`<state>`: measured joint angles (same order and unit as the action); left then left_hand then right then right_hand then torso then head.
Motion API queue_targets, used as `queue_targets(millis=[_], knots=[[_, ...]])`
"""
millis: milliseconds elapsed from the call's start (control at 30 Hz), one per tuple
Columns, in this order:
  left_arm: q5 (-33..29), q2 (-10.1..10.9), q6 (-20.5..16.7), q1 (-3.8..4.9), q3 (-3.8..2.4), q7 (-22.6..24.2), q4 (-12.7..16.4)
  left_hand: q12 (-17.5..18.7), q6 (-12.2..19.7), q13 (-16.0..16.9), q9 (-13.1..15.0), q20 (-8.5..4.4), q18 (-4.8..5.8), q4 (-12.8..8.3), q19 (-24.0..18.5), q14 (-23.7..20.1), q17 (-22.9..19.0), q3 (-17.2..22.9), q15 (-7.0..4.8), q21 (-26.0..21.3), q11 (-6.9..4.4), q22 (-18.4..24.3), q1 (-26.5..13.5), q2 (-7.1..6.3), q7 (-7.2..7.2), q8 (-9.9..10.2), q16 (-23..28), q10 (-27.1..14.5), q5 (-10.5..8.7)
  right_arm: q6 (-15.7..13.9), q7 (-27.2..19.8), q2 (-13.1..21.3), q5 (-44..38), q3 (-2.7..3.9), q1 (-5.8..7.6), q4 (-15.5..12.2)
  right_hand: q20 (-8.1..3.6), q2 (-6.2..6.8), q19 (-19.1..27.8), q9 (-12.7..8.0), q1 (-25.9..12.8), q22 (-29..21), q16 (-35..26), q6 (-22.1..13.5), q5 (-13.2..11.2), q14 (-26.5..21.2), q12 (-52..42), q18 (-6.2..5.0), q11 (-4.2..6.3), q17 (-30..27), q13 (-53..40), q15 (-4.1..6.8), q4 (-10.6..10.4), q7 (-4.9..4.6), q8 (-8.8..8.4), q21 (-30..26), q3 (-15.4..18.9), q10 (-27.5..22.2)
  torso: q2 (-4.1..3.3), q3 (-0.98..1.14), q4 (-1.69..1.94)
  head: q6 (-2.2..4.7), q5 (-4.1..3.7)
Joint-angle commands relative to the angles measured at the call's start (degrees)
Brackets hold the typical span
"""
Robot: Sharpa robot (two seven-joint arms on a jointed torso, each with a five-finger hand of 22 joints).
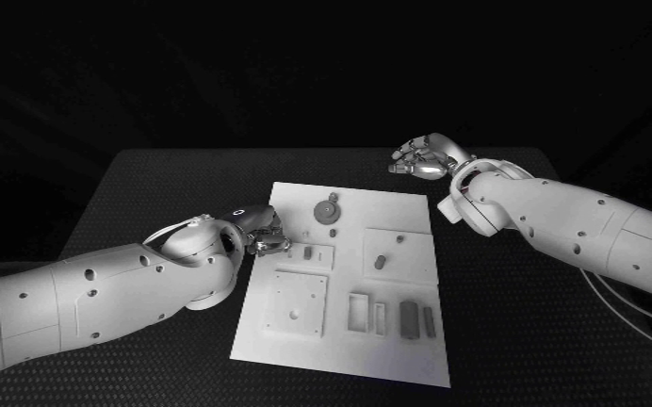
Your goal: Assemble the parts on the task board
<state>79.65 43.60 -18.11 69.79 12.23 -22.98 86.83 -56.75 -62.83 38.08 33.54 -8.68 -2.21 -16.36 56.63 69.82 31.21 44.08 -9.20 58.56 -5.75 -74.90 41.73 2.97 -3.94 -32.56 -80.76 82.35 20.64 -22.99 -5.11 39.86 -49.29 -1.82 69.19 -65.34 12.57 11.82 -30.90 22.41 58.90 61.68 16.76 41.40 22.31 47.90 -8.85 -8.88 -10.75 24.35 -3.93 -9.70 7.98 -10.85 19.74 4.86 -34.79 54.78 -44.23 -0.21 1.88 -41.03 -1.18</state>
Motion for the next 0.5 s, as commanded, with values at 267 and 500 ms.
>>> queue_targets(millis=[267, 500], knots=[[-2.1, -0.5, -1.7, -0.15, 0.08, 1.7, -0.3, -0.2, -5.5, -0.2, -0.1, -6.88, -0.66, 1.4, 0.5, 1.8, -0.3, 0.9, -2.17, 0.2, -2.01, -0.7, 0.6, -0.25, 5.43, -0.2, 0.5, -1.6, -0.37, 0.7, -0.4, 0.0, -0.3, 0.02, -0.05, 0.0, -0.16, -0.11, 0.3, -0.1, -0.4, 0.1, -0.3, -0.4, 0.4, -0.2, 0.4, 0.90, 0.12, -0.1, 0.0, -0.38, 0.0, -1.72, 0.40, -0.3, 0.5, 0.5, -0.02, 0.02, -0.06, -0.18, 0.07], [-1.9, -0.8, -1.3, -0.27, 0.17, 1.5, -0.6, -0.1, -5.2, -0.7, -0.2, -6.88, -0.66, 1.8, 0.6, 1.8, -0.6, 0.9, -2.39, 0.0, -1.92, -0.7, 0.9, -0.32, 5.33, -0.3, 0.7, -1.7, -2.76, 0.7, -0.5, -0.1, -0.2, 0.02, -0.06, 0.0, -0.16, -0.13, 0.3, -0.1, -0.5, 0.2, -0.3, -0.4, 0.6, -0.2, 0.4, 0.91, 0.11, -0.1, 0.0, -0.38, 0.0, -1.73, 0.41, -0.3, 0.5, 0.5, -0.02, 0.07, -0.02, -0.28, 0.04]])
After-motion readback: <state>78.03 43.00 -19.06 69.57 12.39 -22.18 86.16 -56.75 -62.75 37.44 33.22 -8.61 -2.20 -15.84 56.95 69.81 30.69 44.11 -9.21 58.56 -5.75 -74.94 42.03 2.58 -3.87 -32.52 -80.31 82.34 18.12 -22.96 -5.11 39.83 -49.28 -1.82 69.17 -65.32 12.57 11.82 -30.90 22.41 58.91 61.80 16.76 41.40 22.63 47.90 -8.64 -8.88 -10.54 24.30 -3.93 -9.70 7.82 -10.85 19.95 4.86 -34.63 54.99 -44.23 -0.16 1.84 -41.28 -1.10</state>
